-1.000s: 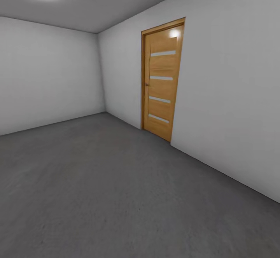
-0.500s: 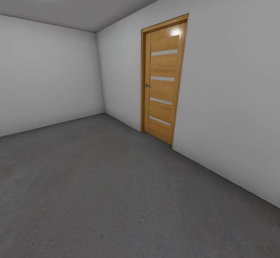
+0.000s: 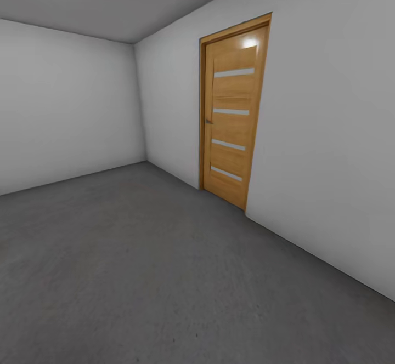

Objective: Move the two storage containers from the living room to the garage. In the garage, place one container on the floor and stack the other container on top of it (either order is fine).

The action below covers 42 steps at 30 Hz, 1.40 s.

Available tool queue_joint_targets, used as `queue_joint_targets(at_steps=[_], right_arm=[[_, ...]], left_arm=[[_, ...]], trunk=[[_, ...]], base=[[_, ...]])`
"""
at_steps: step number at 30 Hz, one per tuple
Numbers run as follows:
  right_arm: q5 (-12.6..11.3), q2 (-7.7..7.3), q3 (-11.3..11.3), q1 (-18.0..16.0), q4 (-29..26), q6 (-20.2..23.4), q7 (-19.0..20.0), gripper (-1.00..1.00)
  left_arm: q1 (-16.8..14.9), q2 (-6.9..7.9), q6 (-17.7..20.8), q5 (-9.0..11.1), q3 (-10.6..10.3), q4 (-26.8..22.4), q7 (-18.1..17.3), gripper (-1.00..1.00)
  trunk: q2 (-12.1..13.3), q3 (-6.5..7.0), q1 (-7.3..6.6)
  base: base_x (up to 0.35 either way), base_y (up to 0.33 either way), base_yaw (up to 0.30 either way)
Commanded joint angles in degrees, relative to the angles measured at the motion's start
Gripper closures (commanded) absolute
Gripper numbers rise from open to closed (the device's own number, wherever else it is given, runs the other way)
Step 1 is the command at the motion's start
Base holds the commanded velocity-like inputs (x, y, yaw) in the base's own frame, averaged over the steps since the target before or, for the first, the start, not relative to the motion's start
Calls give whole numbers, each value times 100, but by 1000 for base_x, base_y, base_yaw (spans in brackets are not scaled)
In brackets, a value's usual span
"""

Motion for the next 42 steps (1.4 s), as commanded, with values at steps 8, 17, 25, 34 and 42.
queue_joint_targets(at_steps=[8, 17, 25, 34, 42], right_arm=[[33, -38, 40, -4, 11, -32, 7, -100], [42, -32, 53, -4, 11, -32, 0, -100], [69, -59, 82, -4, 11, -50, -1, -100], [81, -94, 90, -4, 11, -68, 25, -100], [85, -100, 98, -4, 11, -53, 31, -100]], left_arm=[[-1, 9, -6, 22, 4, -2, 0, -100], [-1, 11, -27, 26, 4, -2, 0, -100], [-1, 11, -31, 28, 4, -2, 0, -100], [0, 13, -32, 40, 11, -2, 0, -100], [-1, 18, -32, 45, 13, -2, 0, -100]], trunk=[[-2, -4, 3], [-2, -4, 3], [-2, -4, 3], [-2, -4, 3], [-2, -4, 3]], base=[[323, 0, 0], [323, 0, 0], [323, 0, 0], [323, 0, 0], [323, 0, 0]])
